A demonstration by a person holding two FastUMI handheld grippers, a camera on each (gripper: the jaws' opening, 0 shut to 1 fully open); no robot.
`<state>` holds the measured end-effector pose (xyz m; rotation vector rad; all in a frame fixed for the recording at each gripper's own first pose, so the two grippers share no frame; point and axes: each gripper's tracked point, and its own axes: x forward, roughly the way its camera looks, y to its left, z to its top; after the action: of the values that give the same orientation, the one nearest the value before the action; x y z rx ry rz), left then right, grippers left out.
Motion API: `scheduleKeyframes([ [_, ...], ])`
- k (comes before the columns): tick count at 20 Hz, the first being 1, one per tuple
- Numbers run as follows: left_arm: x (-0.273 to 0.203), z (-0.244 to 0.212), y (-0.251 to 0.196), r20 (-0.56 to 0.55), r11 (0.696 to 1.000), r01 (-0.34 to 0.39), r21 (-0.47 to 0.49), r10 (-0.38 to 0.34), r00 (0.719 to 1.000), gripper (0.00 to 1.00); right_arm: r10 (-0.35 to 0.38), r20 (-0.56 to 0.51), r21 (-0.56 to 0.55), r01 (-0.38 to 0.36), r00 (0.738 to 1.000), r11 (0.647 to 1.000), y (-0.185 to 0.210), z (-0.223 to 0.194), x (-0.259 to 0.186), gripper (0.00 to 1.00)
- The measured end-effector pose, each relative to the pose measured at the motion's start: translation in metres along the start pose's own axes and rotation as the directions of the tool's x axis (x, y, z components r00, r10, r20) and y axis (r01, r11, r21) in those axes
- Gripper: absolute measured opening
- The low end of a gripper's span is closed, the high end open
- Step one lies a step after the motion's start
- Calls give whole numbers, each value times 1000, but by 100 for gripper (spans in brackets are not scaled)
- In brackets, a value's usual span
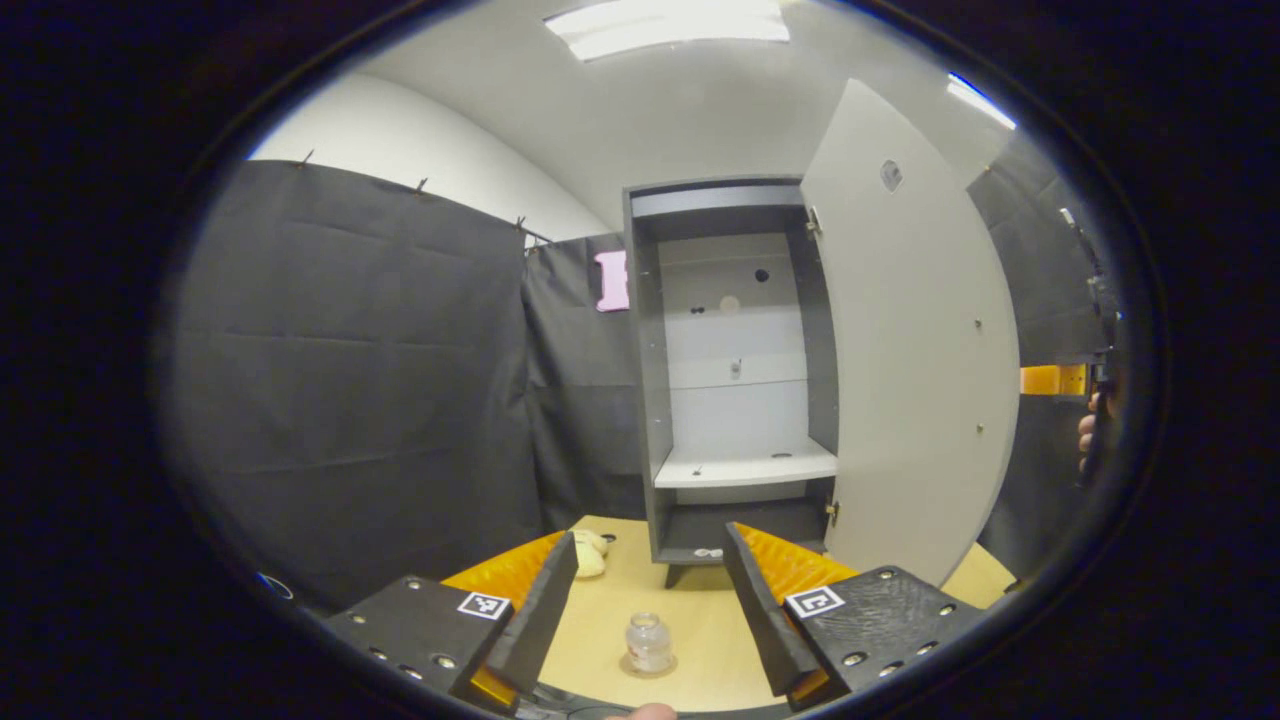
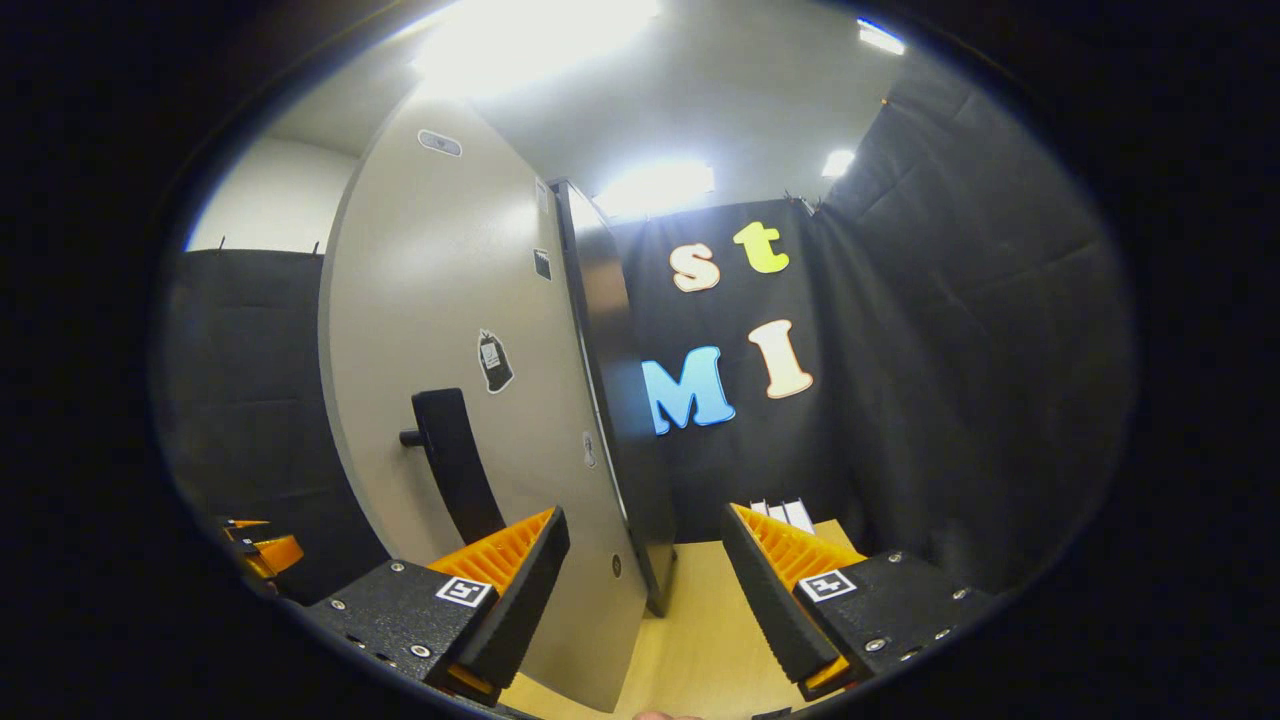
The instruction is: Open the cabinet door with the right hand, grasp the bottle in the cabinet with the left hand and place it on the coaster, then close the cabinet door with the right hand.
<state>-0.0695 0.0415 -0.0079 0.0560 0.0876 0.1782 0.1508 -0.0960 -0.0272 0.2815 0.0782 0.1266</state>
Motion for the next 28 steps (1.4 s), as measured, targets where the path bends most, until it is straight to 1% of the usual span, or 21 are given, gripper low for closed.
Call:
scheduleKeyframes([
  [1, 0, -1, 2, 6, 1000, 7, 9, -7, 1000, 84, 9, 2, 7, -9, 1000, 1000, 7, 0, -1, 95],
  [3, 1, -3, 0, 13, 1000, 27, -2, -27, 1000, 84, -13, 22, -8, 13, 1000, 1000, 12, 2, -4, 95],
  [4, 5, -5, 0, 14, 999, 41, -21, -41, 999, 90, -30, 31, -10, 30, 999, 999, 14, 0, -3, 94],
  [5, 12, -8, 1, 16, 997, 61, -42, -61, 998, 90, -44, 28, -6, 44, 999, 999, 16, -3, -4, 94],
  [6, 21, -10, 5, 13, 996, 75, -50, -74, 997, 84, -52, 24, -2, 52, 998, 999, 20, -6, -3, 93],
  [7, 33, -14, 15, 11, 996, 72, -47, -71, 997, 84, -61, 20, 7, 61, 998, 998, 25, -7, -4, 87],
  [8, 42, -13, 23, 20, 996, 78, -50, -77, 997, 84, -70, 17, 15, 70, 997, 997, 31, -8, -4, 87],
  [9, 48, -14, 27, 25, 995, 85, -57, -83, 996, 84, -66, 16, 5, 66, 998, 998, 39, -9, -2, 93],
  [13, 65, -28, 53, 19, 992, 109, -63, -108, 994, 84, -30, 19, -34, 30, 999, 999, 84, -14, 6, 93],
  [15, 76, -31, 68, 17, 991, 115, -61, -114, 993, 84, -12, 19, -28, 13, 1000, 1000, 108, -17, 15, 92],
  [17, 90, -37, 76, 10, 989, 132, -69, -132, 991, 84, -14, 37, -14, 14, 999, 1000, 129, -15, 26, 92],
  [20, 111, -38, 98, 19, 989, 136, -63, -135, 991, 84, -11, 49, 10, 11, 999, 1000, 152, -18, 46, 92],
  [22, 121, -43, 112, 21, 987, 144, -65, -143, 990, 84, 9, 42, 7, -9, 999, 1000, 170, -22, 63, 92],
  [23, 127, -48, 118, 14, 987, 147, -68, -146, 989, 82, 16, 44, 0, -16, 999, 1000, 177, -24, 71, 92],
  [24, 133, -52, 124, 8, 986, 153, -71, -153, 988, 84, 21, 50, -10, -21, 999, 1000, 187, -25, 79, 92],
  [28, 150, -66, 141, 4, 982, 173, -81, -173, 985, 84, 66, 54, -33, -65, 996, 997, 232, -34, 102, 92],
])
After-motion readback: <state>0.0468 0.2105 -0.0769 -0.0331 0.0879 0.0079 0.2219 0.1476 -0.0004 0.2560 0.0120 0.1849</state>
